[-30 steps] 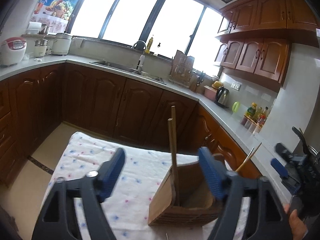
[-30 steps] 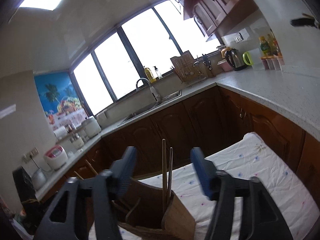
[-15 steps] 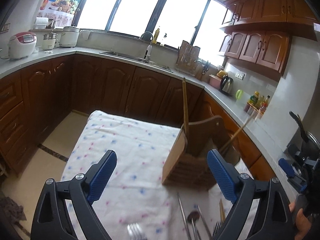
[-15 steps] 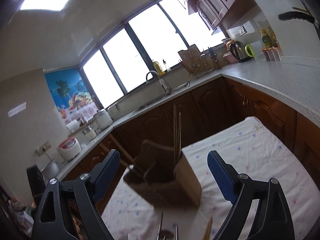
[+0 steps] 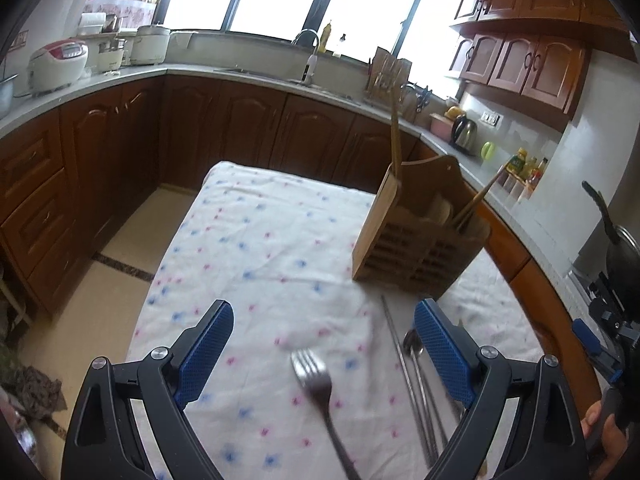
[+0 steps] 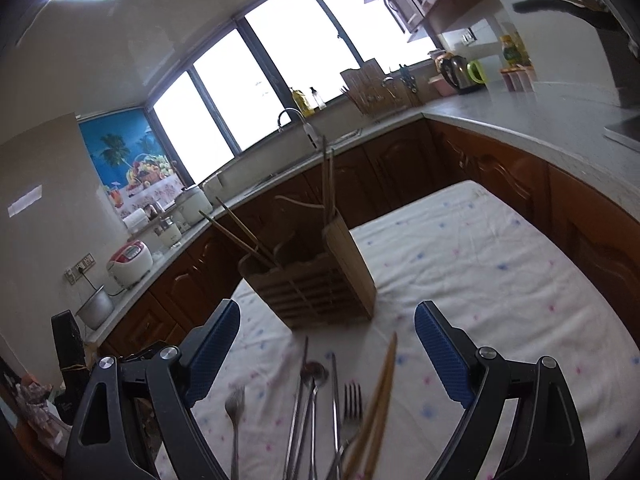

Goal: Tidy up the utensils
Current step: 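Withdraw both open grippers back over the remaining utensils, then close the left gripper on a metal chopstick while the right gripper grasps a wooden chopstick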

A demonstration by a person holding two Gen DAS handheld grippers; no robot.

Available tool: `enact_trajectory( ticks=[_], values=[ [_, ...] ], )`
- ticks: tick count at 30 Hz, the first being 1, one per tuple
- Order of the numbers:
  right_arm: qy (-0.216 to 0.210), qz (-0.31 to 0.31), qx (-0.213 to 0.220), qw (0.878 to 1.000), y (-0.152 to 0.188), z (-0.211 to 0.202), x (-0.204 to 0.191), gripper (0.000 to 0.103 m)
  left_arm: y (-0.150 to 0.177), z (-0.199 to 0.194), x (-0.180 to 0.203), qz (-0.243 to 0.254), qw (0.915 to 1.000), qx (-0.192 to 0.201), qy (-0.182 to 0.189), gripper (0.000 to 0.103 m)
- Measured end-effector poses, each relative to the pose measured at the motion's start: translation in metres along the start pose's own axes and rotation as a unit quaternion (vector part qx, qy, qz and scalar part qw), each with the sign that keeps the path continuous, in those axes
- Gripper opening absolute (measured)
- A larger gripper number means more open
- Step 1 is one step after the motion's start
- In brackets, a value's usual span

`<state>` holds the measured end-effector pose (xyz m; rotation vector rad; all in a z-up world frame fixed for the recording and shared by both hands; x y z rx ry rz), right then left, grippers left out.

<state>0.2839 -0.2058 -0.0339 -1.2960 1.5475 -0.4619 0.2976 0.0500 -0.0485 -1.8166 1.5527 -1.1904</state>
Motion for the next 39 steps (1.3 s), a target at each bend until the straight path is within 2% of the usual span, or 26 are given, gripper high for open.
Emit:
enact_trajectory(
  ticks=[10, 15, 17, 22, 25, 32, 34, 39],
  values=[
    [0.025, -0.012, -0.019, 0.999, 0.021, -0.009, 0.011, 0.091, 0.018, -0.013, 0.015, 0.014, 0.9995, -0.026, 0.006, 0.093],
    [0.033, -0.016, -0.033, 0.999, 0.029, -0.003, 0.016, 0.089, 0.021, -0.002, 0.029, 0.027, 0.9987, -0.043, 0.006, 0.093],
    [0.038, -0.018, -0.041, 0.998, 0.033, 0.001, 0.018, 0.085, 0.021, 0.002, 0.033, 0.034, 0.9982, -0.049, 0.005, 0.093],
    [0.042, -0.013, -0.076, 0.996, 0.045, 0.018, 0.027, 0.061, 0.022, 0.022, 0.043, 0.056, 0.9954, -0.078, -0.002, 0.091],
    [0.047, -0.014, -0.097, 0.994, 0.051, 0.031, 0.031, 0.05, 0.02, 0.039, 0.047, 0.061, 0.9935, -0.096, -0.006, 0.091],
    [0.059, -0.021, -0.133, 0.989, 0.059, 0.06, 0.042, 0.038, 0.013, 0.087, 0.058, 0.07, 0.9885, -0.134, -0.014, 0.084],
    [0.067, -0.026, -0.146, 0.987, 0.061, 0.07, 0.046, 0.032, 0.012, 0.101, 0.061, 0.076, 0.9867, -0.144, -0.014, 0.079],
    [0.072, -0.042, -0.186, 0.979, 0.072, 0.095, 0.049, 0.026, 0.012, 0.135, 0.067, 0.089, 0.9818, -0.166, -0.021, 0.07]
  ],
)
Point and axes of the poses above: each gripper's, at about its wrist camera, not at the fingertips, and z roughly the way its jaws point, x to its right, y to its underside, the point moved 10 cm from there along z, roughly the way its jaws point, and after that the axes turned 4 degrees about x, right-handed, at the moved point
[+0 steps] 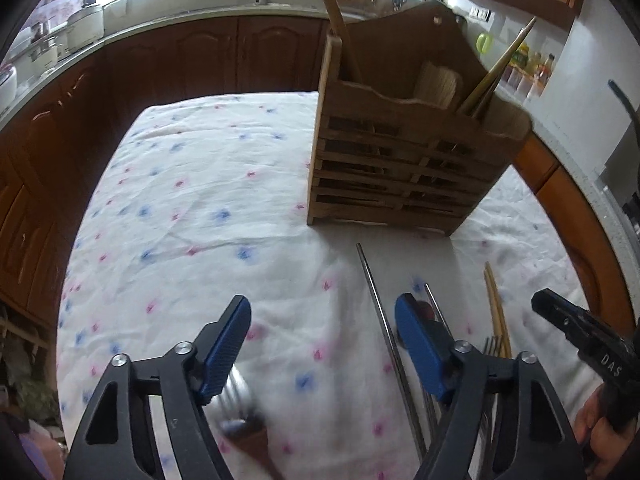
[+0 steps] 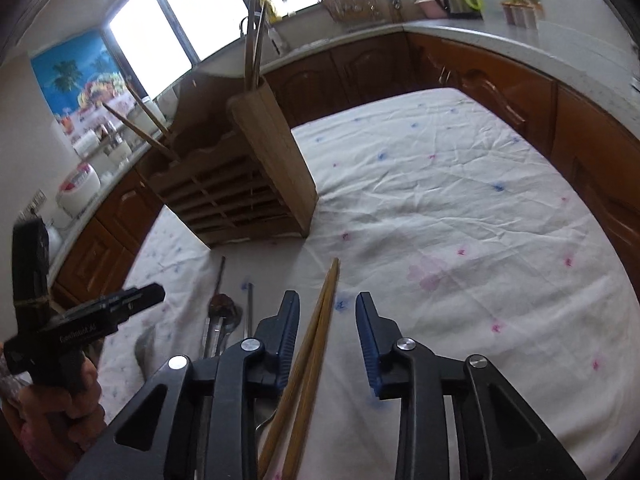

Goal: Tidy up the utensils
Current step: 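Close the left gripper on a metal chopstick while the right gripper grasps a wooden chopstick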

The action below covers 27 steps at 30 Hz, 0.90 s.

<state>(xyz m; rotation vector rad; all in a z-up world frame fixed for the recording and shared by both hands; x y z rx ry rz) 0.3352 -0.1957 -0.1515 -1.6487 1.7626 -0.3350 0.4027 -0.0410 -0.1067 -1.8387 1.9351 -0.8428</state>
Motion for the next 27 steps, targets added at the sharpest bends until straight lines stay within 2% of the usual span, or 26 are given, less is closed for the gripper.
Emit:
enact_trajectory(
  ticks=[6, 8, 11, 12, 18, 20, 22, 27],
  values=[
    [0.025, -0.03, -0.045, 0.998, 0.013, 0.022, -0.001, 0.015, -0.007, 0.032, 0.008, 0.014, 0.9996, -0.022, -0.004, 0.063],
    [0.026, -0.035, -0.058, 0.997, 0.019, 0.028, -0.001, 0.014, -0.008, 0.041, 0.009, 0.018, 0.9995, -0.027, -0.004, 0.061],
    [0.034, -0.043, -0.057, 0.997, 0.017, 0.029, -0.002, 0.013, -0.007, 0.055, 0.011, 0.024, 0.999, -0.038, -0.004, 0.057],
    [0.034, -0.044, -0.059, 0.997, 0.017, 0.03, -0.002, 0.012, -0.006, 0.059, 0.012, 0.026, 0.9987, -0.043, -0.004, 0.052],
    [0.038, -0.048, -0.064, 0.996, 0.007, 0.041, 0.001, 0.007, -0.012, 0.074, 0.021, 0.058, 0.9974, -0.038, -0.021, 0.051],
    [0.039, -0.046, -0.066, 0.996, 0.002, 0.046, 0.001, 0.007, -0.013, 0.077, 0.025, 0.071, 0.9964, -0.037, -0.027, 0.045],
    [0.04, -0.045, -0.066, 0.996, -0.003, 0.051, 0.004, 0.007, -0.015, 0.079, 0.028, 0.085, 0.9953, -0.033, -0.032, 0.035],
    [0.043, -0.057, -0.062, 0.996, -0.013, 0.063, 0.002, 0.008, -0.011, 0.082, 0.041, 0.105, 0.9939, -0.024, -0.022, 0.012]
  ],
)
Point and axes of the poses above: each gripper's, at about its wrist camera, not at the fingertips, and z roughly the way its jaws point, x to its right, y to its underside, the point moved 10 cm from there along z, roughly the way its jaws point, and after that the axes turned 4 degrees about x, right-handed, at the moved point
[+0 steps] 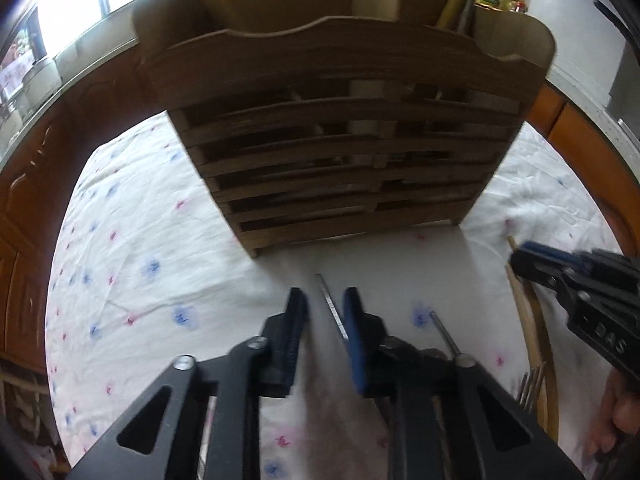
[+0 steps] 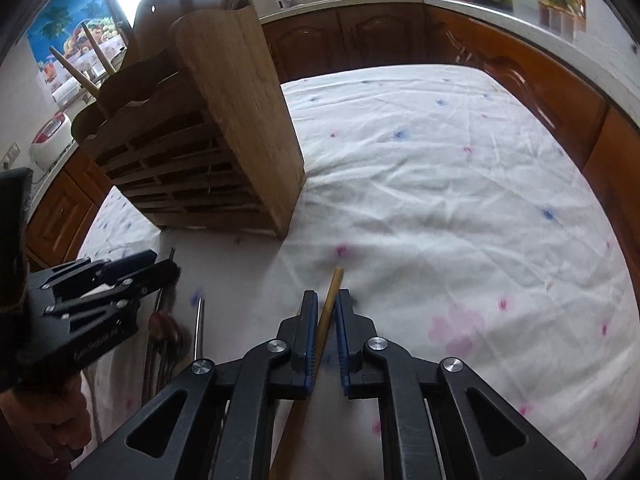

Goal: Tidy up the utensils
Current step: 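Close the left gripper on a metal chopstick while the right gripper grasps a wooden chopstick, then lift both held chopsticks upright and carry them over the wooden holder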

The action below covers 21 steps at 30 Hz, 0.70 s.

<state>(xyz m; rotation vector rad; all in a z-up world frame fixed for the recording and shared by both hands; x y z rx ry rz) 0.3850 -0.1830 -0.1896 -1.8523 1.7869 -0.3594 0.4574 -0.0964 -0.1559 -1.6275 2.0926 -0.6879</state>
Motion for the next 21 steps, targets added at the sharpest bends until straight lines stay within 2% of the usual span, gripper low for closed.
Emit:
enact_trajectory(
  ticks=[5, 9, 10, 17, 21],
  values=[
    [0.001, -0.005, 0.011, 1.0, -0.005, 0.003, -0.001, 0.008, 0.003, 0.0, 0.0, -0.009, 0.9999, 0.007, 0.005, 0.006],
    [-0.014, 0.019, 0.021, 1.0, -0.003, -0.004, 0.001, 0.006, 0.006, -0.005, -0.003, -0.022, 0.9995, 0.012, 0.018, 0.003],
    [-0.017, 0.023, 0.027, 0.999, -0.003, -0.009, 0.001, 0.005, 0.005, -0.01, -0.004, -0.028, 0.9992, 0.016, 0.024, 0.0],
    [-0.05, 0.04, 0.074, 0.995, -0.014, -0.055, -0.005, 0.005, 0.01, -0.053, -0.009, -0.053, 0.9953, 0.045, 0.068, 0.0],
    [-0.055, 0.033, 0.093, 0.994, -0.019, -0.078, -0.01, 0.005, 0.016, -0.059, -0.013, -0.05, 0.9959, 0.04, 0.063, 0.0]
  ],
)
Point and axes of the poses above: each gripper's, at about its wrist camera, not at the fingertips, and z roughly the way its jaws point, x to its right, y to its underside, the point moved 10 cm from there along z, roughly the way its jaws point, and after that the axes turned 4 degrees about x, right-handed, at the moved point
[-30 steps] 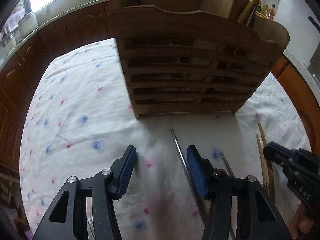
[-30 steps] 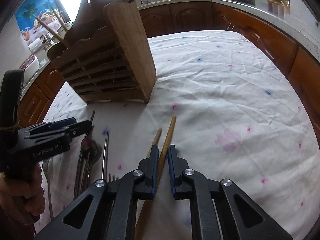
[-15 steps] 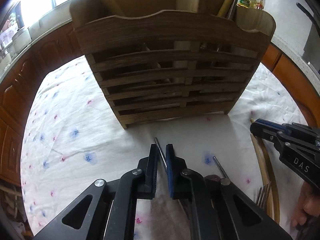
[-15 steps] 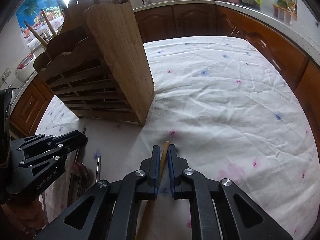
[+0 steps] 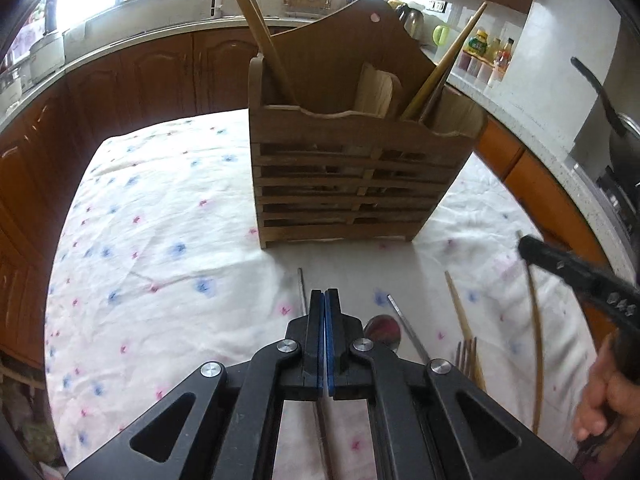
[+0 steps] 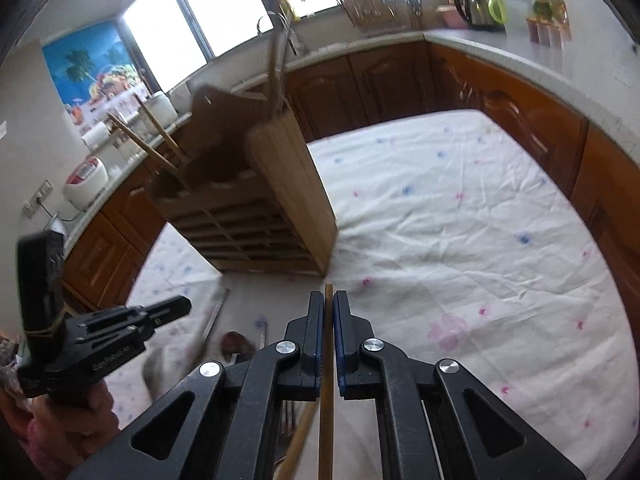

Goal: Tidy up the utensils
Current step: 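Lift both held chopsticks upright and carry them over the wooden holder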

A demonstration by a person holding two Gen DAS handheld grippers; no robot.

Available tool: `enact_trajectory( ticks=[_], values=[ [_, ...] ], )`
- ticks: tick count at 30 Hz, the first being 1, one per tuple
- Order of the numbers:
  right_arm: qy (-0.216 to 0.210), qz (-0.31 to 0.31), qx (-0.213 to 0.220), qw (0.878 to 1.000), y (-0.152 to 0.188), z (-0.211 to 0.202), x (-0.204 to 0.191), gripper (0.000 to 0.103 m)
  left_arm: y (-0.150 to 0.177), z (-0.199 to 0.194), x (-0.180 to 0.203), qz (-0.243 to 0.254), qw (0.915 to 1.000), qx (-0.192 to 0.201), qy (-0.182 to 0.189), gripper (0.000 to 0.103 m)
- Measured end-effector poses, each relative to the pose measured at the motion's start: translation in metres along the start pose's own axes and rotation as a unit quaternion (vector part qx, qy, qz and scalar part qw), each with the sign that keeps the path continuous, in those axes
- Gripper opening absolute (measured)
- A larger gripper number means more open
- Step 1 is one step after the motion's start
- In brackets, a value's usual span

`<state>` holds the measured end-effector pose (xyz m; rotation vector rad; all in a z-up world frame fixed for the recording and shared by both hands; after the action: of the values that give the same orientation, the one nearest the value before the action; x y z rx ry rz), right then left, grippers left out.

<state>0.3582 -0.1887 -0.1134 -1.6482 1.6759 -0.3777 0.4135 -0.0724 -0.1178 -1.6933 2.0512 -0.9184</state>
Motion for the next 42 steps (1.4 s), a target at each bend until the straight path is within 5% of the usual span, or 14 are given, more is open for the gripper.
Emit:
enact_trajectory(
  ticks=[2, 6, 10, 13, 23, 31, 42],
  values=[
    [0.002, -0.004, 0.003, 1.0, -0.001, -0.004, -0.002, 0.005, 0.004, 0.006, -0.004, 0.006, 0.9996, -0.02, -0.02, 0.001],
    [-0.005, 0.001, 0.004, 1.0, 0.005, -0.008, -0.004, 0.005, 0.001, 0.031, -0.002, 0.024, 0.9973, -0.051, -0.046, 0.038],
    [-0.008, 0.005, 0.003, 1.0, 0.01, -0.012, -0.003, 0.005, -0.001, 0.052, -0.001, 0.047, 0.9952, -0.057, -0.065, 0.029],
    [-0.008, 0.009, 0.004, 1.0, 0.011, -0.016, -0.001, 0.005, -0.005, 0.055, 0.002, 0.045, 0.996, -0.056, -0.054, 0.004],
    [-0.023, 0.005, 0.03, 0.999, -0.003, -0.038, -0.011, 0.005, -0.015, -0.012, 0.003, -0.002, 0.9999, 0.016, 0.0, 0.003],
    [-0.041, -0.014, 0.059, 0.997, -0.017, -0.064, -0.034, 0.005, -0.011, -0.105, -0.001, -0.021, 0.9952, 0.088, 0.038, 0.003],
    [-0.052, -0.042, 0.092, 0.994, -0.026, -0.095, -0.063, 0.005, 0.008, -0.173, -0.002, -0.022, 0.9895, 0.131, 0.058, 0.003]
  ],
)
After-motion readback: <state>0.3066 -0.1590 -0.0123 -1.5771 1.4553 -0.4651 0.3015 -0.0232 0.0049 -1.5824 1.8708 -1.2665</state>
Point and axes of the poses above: each gripper's, at about its wrist camera, not at the fingertips, and z roughly the way its jaws point, x to its right, y to its underside, the point moved 10 cm from there along z, roughly the way its jaws point, and after that the axes turned 4 degrees about x, right-handed, at the moved point
